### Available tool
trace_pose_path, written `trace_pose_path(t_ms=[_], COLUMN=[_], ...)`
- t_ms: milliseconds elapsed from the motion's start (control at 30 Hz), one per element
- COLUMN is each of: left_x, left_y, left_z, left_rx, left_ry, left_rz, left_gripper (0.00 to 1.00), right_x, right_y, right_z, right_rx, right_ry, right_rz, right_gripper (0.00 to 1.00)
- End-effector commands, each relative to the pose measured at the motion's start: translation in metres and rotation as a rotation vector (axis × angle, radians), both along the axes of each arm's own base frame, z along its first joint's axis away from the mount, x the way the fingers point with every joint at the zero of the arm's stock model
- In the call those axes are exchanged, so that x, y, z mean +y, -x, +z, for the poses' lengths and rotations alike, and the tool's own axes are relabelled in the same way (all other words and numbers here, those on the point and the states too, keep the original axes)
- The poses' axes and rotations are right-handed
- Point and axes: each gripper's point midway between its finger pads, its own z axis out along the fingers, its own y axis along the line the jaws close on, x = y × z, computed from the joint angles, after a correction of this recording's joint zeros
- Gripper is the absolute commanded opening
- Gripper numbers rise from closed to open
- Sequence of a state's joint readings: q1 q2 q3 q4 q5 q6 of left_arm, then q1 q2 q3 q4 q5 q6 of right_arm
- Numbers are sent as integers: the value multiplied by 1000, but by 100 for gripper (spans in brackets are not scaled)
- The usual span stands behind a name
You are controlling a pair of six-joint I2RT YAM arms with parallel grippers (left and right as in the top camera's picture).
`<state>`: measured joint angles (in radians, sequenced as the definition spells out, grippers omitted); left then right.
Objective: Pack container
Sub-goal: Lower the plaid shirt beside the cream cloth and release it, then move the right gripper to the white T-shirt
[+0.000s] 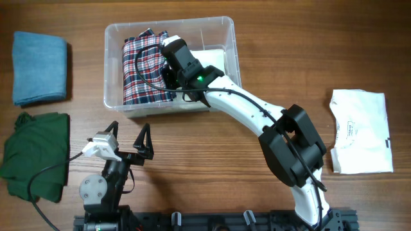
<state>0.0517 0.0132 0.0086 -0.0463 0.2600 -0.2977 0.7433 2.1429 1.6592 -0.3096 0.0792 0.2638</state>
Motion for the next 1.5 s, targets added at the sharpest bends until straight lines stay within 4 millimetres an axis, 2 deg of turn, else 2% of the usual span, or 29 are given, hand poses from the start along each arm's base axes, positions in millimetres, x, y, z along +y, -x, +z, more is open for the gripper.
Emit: trace_pose_path(t_ms=[0,67,100,167,200,233,333,367,433,467,600,633,700,767,800,833,1000,1100,1267,1467], left_x=[-1,-1,-1,-1,-1,-1,-1,-1,-1,-1,-1,-1,-1,-1,-1,-1,-1,-1,-1,-1], left_y=[0,0,0,0,0,0,0,0,0,0,0,0,0,0,0,0,0,0,0,0], left_z=[-2,-2,-2,-2,-2,-2,-2,-2,-2,-2,-2,-2,-2,-2,-2,-2,-2,-2,-2,-2], left_rx=[3,3,3,3,3,3,3,3,3,3,3,3,3,3,3,3,3,3,3,3], left_ry=[-1,-1,-1,-1,-1,-1,-1,-1,-1,-1,-1,-1,-1,-1,-1,-1,-1,-1,-1,-1], left_rz=[-2,-2,-2,-2,-2,-2,-2,-2,-2,-2,-2,-2,-2,-2,-2,-2,-2,-2,-2,-2], left_gripper=[100,100,100,100,100,99,100,100,100,100,100,100,100,100,100,100,100,100,100,100], right_x=[3,-12,-22,-40,-52,-60,-81,-95,-132,-151,-232,-280,-325,-379,-394,-428,-500,-528,-551,-555], right_y=[0,-9,-14,-23,-27,-28,-22,-18,-6,-1,16,24,33,48,53,69,115,137,166,201], right_z=[-6,2,13,39,63,87,151,176,213,224,248,251,245,226,220,204,160,137,88,25], right_rx=[6,-1,-2,-18,-34,-54,-115,-140,-159,-152,-116,-87,-39,62,95,175,340,406,524,668], right_ry=[14,28,26,11,-12,-34,-111,-135,-155,-168,-180,-174,-165,-166,-166,-162,-109,-93,-111,-104], right_rz=[19,-8,-27,-59,-71,-64,-61,-73,-129,-172,-351,-467,-598,-798,-854,-975,-1254,-1377,-1486,-1545], right_gripper=[54,78,85,92,98,100,100,100,100,100,100,100,100,100,100,100,100,100,100,100])
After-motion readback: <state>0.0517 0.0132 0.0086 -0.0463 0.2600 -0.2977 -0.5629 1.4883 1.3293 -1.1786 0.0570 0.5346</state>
